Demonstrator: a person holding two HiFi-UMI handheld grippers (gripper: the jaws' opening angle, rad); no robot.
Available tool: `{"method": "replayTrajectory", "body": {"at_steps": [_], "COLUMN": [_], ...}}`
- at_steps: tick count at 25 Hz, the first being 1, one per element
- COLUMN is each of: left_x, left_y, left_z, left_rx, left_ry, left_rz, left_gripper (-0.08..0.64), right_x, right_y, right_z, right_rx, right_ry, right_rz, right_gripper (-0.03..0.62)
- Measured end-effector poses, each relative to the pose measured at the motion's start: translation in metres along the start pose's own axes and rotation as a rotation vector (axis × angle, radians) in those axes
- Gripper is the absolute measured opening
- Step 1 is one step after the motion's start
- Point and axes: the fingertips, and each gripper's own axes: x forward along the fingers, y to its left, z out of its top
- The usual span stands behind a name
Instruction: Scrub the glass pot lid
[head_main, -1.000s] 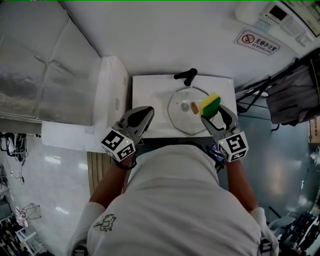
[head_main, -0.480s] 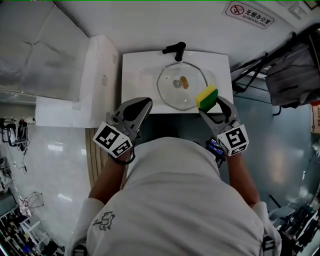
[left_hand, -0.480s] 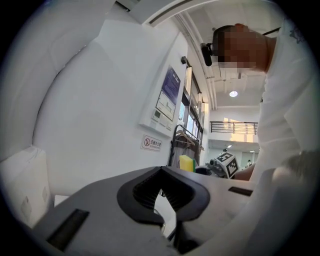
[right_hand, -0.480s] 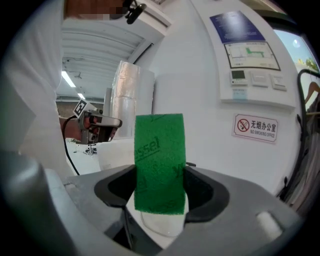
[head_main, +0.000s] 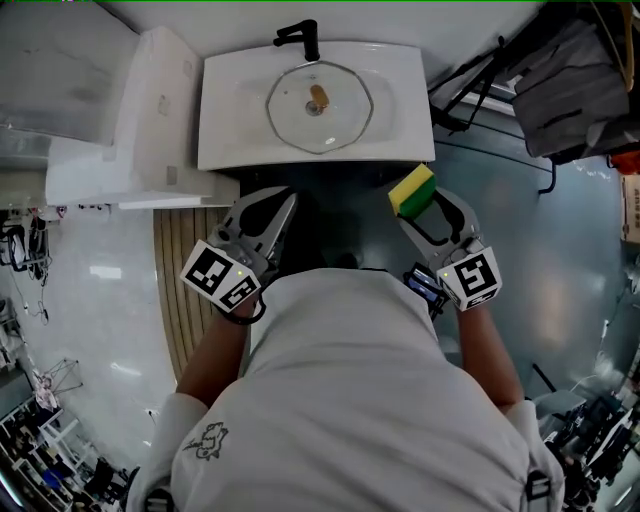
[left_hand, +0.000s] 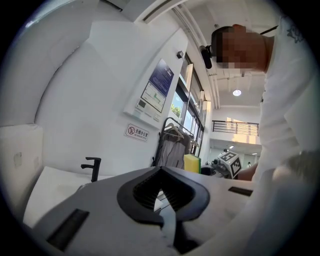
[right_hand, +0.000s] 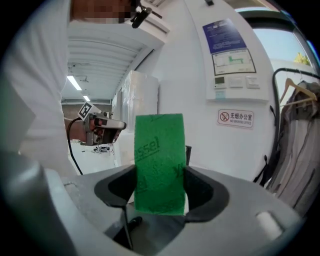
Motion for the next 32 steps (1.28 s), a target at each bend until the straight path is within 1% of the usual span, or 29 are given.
{"method": "replayTrajectory", "body": {"at_steps": [6, 9, 13, 17, 21, 26, 32], "left_x": [-0.013, -0.019, -0.028, -0.043, -0.071, -0.122, -0.184], "left_y": [-0.061, -0.08, -0.099, -0.108, -0.111, -0.103, -0.087], "left_z": [-0.013, -0.011, -0.004, -0.004, -0.003, 0.003, 0.003], "left_rx": [0.033, 0.051, 0.068, 0.08, 0.087, 0.084, 0.089], "left_ry": [0.019, 0.019, 0.021, 0.03, 0.034, 0.016, -0.001], "left_rz": [0.021, 0.024, 0.007, -0.021, -0.044, -0.05, -0.044], "left_gripper": [-0.002, -0.002, -0.002, -0.002, -0.002, -0.002, -0.002], "right_x": [-0.059, -0.074, -0.088, -0.091, -0.092, -0.084, -0.07], "right_y": [0.011, 0.018, 0.034, 0.054, 0.08, 0.128, 0.183], "right_z": [-0.018, -0.017, -0.011, -0.005, 0.002, 0.018, 0.034], "right_rx": [0.005, 0.008, 0.015, 0.018, 0.038, 0.041, 0.049], "right_ry": [-0.022, -0.042, -0.061, -0.079, -0.085, -0.089, -0.105], "right_rz": [0.012, 0.016, 0.01, -0.007, -0.031, -0.052, -0.084], "right_gripper": [0.291, 0.291, 0.291, 0.291, 0.291, 0.291, 0.291]}}
